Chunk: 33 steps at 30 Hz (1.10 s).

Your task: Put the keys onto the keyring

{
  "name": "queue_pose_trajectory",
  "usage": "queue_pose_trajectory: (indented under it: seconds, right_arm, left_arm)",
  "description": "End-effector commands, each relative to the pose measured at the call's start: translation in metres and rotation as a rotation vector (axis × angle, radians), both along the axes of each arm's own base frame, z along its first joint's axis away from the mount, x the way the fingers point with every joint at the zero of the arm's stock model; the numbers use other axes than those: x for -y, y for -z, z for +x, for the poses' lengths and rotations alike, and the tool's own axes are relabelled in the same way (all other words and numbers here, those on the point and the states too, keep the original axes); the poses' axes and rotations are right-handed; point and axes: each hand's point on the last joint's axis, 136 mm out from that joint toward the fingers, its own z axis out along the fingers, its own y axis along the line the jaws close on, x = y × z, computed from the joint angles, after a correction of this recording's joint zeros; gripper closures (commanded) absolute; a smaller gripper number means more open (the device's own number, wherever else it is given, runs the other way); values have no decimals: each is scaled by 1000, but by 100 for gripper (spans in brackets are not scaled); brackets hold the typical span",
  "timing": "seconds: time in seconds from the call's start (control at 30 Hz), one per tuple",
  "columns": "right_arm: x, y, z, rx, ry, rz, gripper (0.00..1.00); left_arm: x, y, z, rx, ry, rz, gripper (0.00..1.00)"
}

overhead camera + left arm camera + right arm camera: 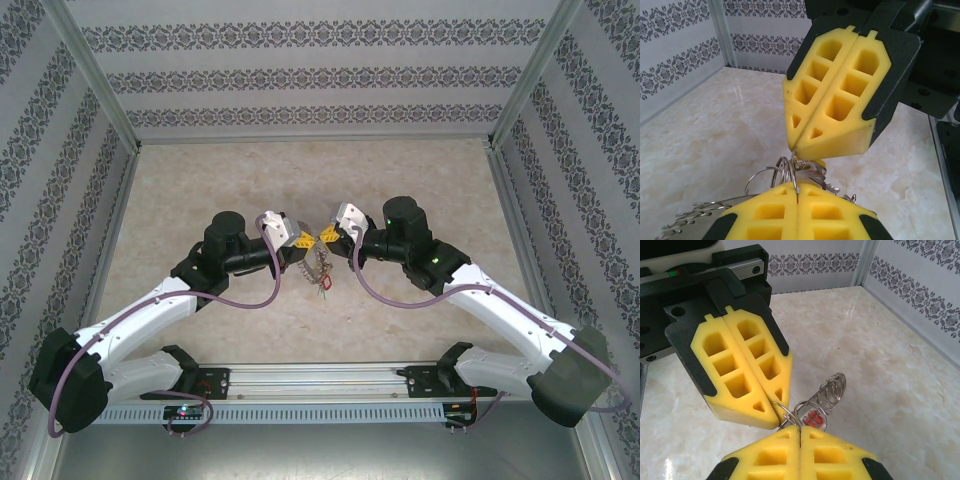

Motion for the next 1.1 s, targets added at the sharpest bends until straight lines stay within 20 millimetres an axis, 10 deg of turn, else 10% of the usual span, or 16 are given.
queue_pose_trajectory:
  seconds: [0.0, 0.63, 1.07]
  right_arm:
    - [8, 4, 14, -4, 94, -17, 100]
    - [7, -18, 8, 30, 74, 11, 100]
    - [-6, -15, 0, 32, 5, -20, 100]
  left_arm:
    - [9, -48, -12, 120, 66, -109, 100]
    - [6, 15, 14, 24, -60, -92, 98]
    - [14, 25, 10, -4, -15, -31, 75]
